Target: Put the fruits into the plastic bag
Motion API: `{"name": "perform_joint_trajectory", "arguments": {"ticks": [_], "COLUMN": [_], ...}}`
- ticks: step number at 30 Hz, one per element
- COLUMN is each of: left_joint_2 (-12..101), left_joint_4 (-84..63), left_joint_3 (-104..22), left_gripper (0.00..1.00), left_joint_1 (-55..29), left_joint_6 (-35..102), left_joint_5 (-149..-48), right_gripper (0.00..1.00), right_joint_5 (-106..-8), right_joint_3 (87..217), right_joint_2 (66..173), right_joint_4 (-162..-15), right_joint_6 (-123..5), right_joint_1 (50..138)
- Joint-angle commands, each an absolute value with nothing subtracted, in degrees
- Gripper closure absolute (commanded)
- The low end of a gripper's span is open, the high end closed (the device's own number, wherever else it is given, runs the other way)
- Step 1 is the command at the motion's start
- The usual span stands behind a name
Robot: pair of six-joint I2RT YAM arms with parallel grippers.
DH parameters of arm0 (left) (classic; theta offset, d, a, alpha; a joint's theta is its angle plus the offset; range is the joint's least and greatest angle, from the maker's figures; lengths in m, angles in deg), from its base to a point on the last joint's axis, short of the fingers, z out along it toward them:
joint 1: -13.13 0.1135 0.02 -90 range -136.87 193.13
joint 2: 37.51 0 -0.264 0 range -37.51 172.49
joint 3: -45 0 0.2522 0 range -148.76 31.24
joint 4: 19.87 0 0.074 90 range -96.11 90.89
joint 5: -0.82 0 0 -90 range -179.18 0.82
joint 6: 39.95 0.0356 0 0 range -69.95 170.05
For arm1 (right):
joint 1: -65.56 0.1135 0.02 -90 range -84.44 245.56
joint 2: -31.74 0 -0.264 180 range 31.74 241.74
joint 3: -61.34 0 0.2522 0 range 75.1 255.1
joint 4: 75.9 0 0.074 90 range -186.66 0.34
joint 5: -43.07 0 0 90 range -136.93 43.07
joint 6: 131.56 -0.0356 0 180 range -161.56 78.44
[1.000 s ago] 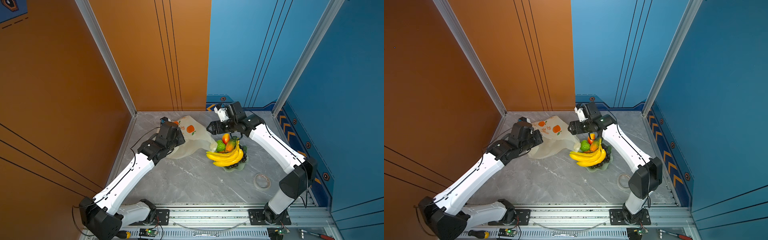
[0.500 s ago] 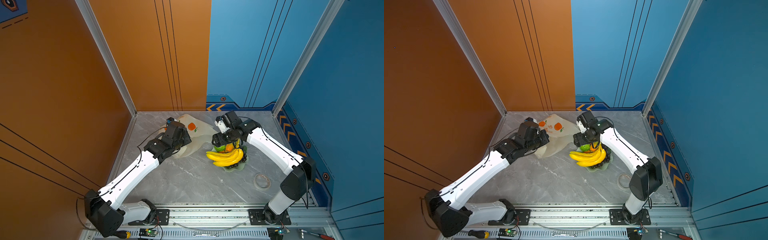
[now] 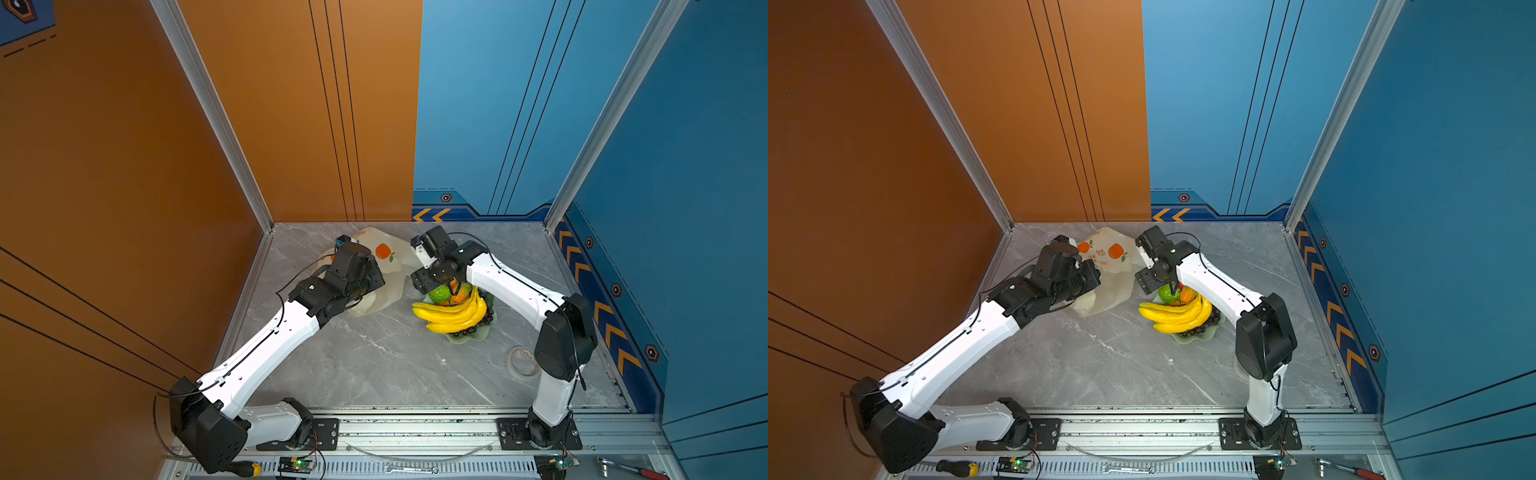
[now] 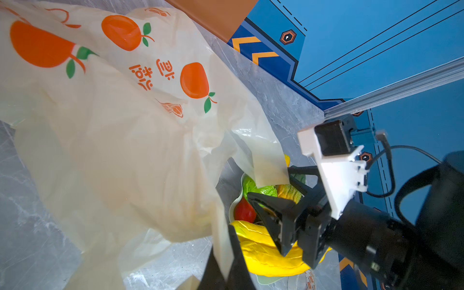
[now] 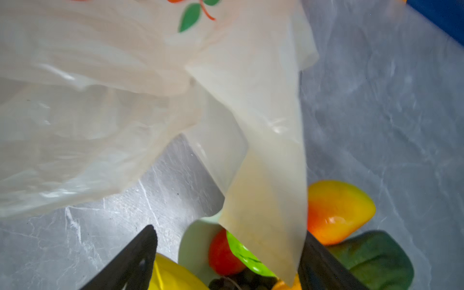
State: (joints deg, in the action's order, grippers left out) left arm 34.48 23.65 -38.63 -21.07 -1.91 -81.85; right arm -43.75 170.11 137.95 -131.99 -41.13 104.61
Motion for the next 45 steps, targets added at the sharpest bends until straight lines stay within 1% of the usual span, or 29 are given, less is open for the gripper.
{"name": "perform_joint_trajectory", "arguments": {"ticks": [1, 5, 9, 11, 13, 14, 16, 18, 19, 20, 24, 30, 33, 35, 36, 37, 39, 40, 43, 45], "left_joint_2": [34.9, 34.9, 33.8, 32.8, 31.8, 31.2, 30.1, 29.2, 29.0, 28.7, 27.1, 25.1, 24.9, 25.1, 25.2, 25.5, 25.9, 26.2, 26.8, 27.3], "left_joint_4": [24.1, 25.9, 26.9, 26.9, 27.1, 27.1, 27.5, 27.9, 28.1, 28.5, 28.9, 29.0, 28.9, 28.9, 28.8, 28.5, 27.6, 27.0, 26.1, 25.6], "left_joint_3": [-41.6, -43.4, -43.3, -42.7, -41.9, -41.5, -40.9, -40.4, -40.2, -39.9, -38.4, -36.5, -35.8, -35.7, -35.7, -35.7, -35.4, -35.3, -35.3, -35.3], "left_gripper": [1.00, 1.00, 1.00, 1.00, 1.00, 1.00, 1.00, 1.00, 1.00, 1.00, 1.00, 1.00, 1.00, 1.00, 1.00, 1.00, 1.00, 1.00, 1.00, 1.00], "left_joint_1": [-21.3, -21.2, -21.2, -21.2, -21.2, -21.2, -21.1, -21.0, -20.8, -20.8, -20.3, -19.5, -19.2, -19.2, -19.2, -19.2, -19.2, -19.3, -19.6, -20.1], "left_joint_6": [-2.2, -1.8, -1.8, -2.2, -2.4, -2.6, -2.9, -3.1, -3.1, -3.1, -3.4, -3.7, -3.8, -3.9, -4.0, -4.1, -4.7, -5.1, -5.5, -5.7], "left_joint_5": [-83.4, -83.8, -83.4, -83.1, -82.9, -82.9, -83.1, -83.5, -83.9, -84.2, -84.4, -85.0, -85.7, -85.9, -86.1, -86.3, -87.1, -87.6, -88.2, -88.3], "right_gripper": [0.16, 0.16, 0.16, 0.18, 0.23, 0.28, 0.50, 0.81, 0.94, 0.97, 1.00, 1.00, 0.92, 0.78, 0.68, 0.52, 0.38, 0.34, 0.29, 0.23], "right_joint_5": [-39.2, -38.9, -38.4, -36.3, -33.1, -30.8, -28.3, -27.9, -27.9, -28.8, -33.7, -37.5, -39.6, -40.9, -41.6, -42.4, -44.0, -44.8, -46.2, -45.4], "right_joint_3": [169.6, 175.0, 175.7, 175.2, 175.0, 175.0, 175.3, 176.8, 177.6, 179.1, 181.0, 176.4, 175.8, 175.2, 175.0, 174.8, 174.5, 174.3, 174.5, 174.6], "right_joint_2": [136.5, 141.1, 141.3, 141.5, 142.0, 142.3, 142.6, 143.3, 143.8, 144.1, 142.7, 139.1, 139.3, 138.3, 137.6, 136.5, 134.4, 133.0, 128.6, 125.8], "right_joint_4": [-121.9, -121.7, -122.4, -123.3, -124.4, -124.7, -124.8, -124.8, -124.8, -125.0, -126.0, -127.4, -129.7, -129.9, -129.9, -129.9, -130.0, -130.1, -131.9, -134.6], "right_joint_6": [-35.7, -35.8, -35.3, -36.5, -38.2, -39.1, -40.6, -42.0, -42.7, -43.3, -46.7, -53.4, -54.1, -54.4, -54.8, -55.3, -56.4, -56.9, -58.3, -58.3], "right_joint_1": [108.8, 109.4, 109.4, 108.5, 106.9, 106.2, 103.1, 101.1, 100.3, 99.6, 99.2, 97.8, 96.4, 95.5, 95.1, 94.3, 93.2, 92.5, 91.3, 91.1]}}
